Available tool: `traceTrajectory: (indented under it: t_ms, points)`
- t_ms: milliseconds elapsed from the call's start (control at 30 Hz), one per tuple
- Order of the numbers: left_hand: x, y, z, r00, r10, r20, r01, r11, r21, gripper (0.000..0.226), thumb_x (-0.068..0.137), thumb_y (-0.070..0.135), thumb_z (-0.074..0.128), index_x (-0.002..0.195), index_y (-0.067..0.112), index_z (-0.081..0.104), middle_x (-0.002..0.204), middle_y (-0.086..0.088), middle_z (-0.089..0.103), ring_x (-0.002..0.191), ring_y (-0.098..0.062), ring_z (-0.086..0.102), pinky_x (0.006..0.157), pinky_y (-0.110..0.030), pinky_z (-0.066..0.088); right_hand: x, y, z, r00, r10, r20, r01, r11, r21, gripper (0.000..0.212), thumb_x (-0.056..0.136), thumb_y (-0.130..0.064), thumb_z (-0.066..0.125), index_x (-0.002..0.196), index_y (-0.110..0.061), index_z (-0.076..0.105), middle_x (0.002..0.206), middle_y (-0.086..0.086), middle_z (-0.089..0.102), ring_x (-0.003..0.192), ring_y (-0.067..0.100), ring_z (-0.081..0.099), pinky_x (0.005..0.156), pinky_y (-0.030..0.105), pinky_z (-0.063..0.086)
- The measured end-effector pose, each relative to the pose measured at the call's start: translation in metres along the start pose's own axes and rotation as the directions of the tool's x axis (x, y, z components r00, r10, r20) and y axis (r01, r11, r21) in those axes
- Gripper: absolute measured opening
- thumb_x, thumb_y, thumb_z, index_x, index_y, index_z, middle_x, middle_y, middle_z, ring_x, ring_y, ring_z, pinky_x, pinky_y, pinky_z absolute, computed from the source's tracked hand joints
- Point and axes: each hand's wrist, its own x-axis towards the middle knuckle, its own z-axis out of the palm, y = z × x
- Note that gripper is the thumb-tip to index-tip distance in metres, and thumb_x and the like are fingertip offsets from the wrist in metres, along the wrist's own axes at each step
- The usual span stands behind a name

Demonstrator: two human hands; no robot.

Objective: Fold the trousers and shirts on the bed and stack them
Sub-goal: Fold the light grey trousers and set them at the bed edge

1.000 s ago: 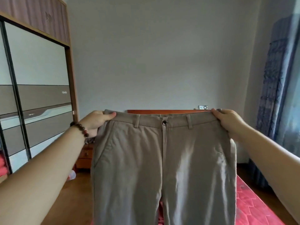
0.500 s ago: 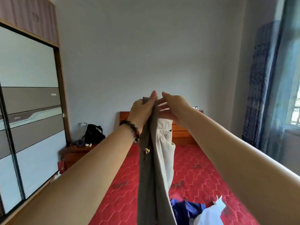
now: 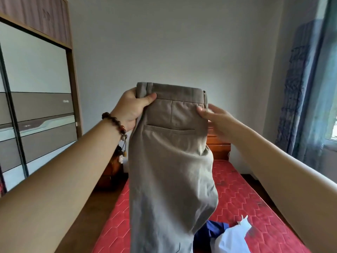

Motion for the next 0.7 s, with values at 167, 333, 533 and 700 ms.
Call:
traceTrajectory:
  t_ms: [167, 333, 533, 700]
  points:
    - [-0.018, 0.025, -0.031, 0.999, 0.051, 0.014, -0.051, 0.998, 0.032, 0.005, 0.076, 0.021, 0.073, 0.079, 0.021, 0.077, 0.083, 0.001, 0.075, 0.080, -0.014, 0.072, 0.065, -0.024, 0.056, -0.004, -0.006, 0.019, 0.960, -0.281, -0.015, 0.281, 0.957, 0.075, 0.010, 0.083, -0.011, 0.072, 0.092, -0.008, 0.069, 0.085, 0.006, 0.074, 0.082, 0.021, 0.070, 0.072, 0.031, 0.059]
    - [-0.042, 0.032, -0.055, 0.981, -0.165, 0.098, 0.154, 0.982, 0.109, 0.030, 0.059, 0.036, 0.084, 0.085, 0.021, 0.079, 0.098, -0.004, 0.075, 0.091, -0.020, 0.072, 0.071, -0.029, 0.058, -0.009, -0.015, 0.045, 0.922, -0.386, -0.042, 0.388, 0.916, 0.103, 0.007, 0.085, -0.012, 0.070, 0.092, -0.013, 0.069, 0.083, 0.001, 0.073, 0.081, 0.017, 0.070, 0.072, 0.030, 0.057]
    - [-0.057, 0.058, -0.059, 0.996, -0.042, -0.082, 0.055, 0.986, 0.159, 0.025, 0.059, 0.023, 0.083, 0.082, 0.018, 0.077, 0.093, -0.001, 0.076, 0.090, -0.017, 0.072, 0.072, -0.025, 0.057, -0.024, -0.010, 0.056, 0.915, -0.398, 0.066, 0.395, 0.917, 0.051, 0.014, 0.084, -0.019, 0.073, 0.096, -0.022, 0.068, 0.095, 0.000, 0.074, 0.092, 0.020, 0.070, 0.080, 0.036, 0.057]
    - [-0.070, 0.069, -0.075, 0.993, 0.000, -0.120, 0.018, 0.989, 0.147, 0.013, 0.078, 0.012, 0.077, 0.089, 0.015, 0.073, 0.091, -0.001, 0.076, 0.091, -0.017, 0.071, 0.076, -0.026, 0.057, -0.038, -0.026, 0.074, 0.861, -0.502, -0.080, 0.502, 0.865, -0.023, 0.015, 0.076, -0.028, 0.077, 0.089, -0.029, 0.069, 0.091, -0.004, 0.074, 0.089, 0.016, 0.070, 0.078, 0.034, 0.058]
